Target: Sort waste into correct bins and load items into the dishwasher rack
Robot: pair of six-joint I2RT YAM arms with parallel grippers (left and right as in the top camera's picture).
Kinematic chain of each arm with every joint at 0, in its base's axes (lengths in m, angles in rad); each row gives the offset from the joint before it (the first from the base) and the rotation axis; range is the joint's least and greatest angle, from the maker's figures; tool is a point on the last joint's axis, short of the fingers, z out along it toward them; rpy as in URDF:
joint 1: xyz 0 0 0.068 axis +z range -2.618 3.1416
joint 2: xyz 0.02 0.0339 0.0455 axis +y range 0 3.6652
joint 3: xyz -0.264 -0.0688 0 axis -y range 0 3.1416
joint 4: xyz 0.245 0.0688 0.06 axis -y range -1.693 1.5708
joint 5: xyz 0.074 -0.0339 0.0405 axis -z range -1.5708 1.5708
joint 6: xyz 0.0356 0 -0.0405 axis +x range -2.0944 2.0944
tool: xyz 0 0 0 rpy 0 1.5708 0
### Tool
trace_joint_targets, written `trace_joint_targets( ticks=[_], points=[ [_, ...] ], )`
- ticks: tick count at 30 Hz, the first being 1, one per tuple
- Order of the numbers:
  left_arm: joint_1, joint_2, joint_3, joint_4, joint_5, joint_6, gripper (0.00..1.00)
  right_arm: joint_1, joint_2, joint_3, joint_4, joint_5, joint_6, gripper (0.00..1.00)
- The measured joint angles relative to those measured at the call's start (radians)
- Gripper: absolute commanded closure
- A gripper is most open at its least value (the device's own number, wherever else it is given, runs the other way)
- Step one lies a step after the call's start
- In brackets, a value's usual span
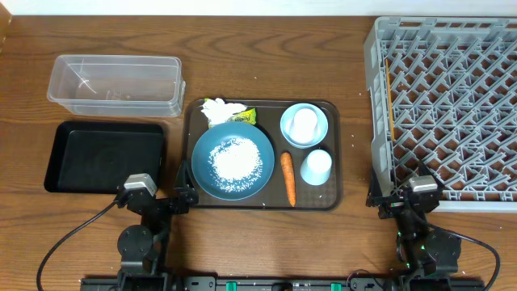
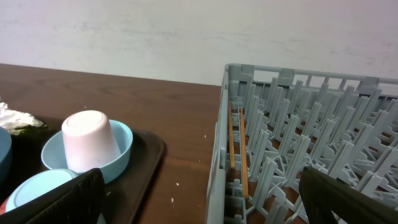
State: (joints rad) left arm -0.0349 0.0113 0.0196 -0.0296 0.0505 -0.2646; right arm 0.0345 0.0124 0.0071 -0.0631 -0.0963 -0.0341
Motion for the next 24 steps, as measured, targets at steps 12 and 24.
trace_joint_targets(
  ticks=[12, 24],
  points=[
    [0.0, 0.0, 0.0, 0.0, 0.0, 0.0, 0.02, 0.0, 0.0, 0.0, 0.0, 0.0, 0.0, 0.01],
    [0.0, 0.0, 0.0, 0.0, 0.0, 0.0, 0.02, 0.0, 0.0, 0.0, 0.0, 0.0, 0.0, 0.01]
  ],
)
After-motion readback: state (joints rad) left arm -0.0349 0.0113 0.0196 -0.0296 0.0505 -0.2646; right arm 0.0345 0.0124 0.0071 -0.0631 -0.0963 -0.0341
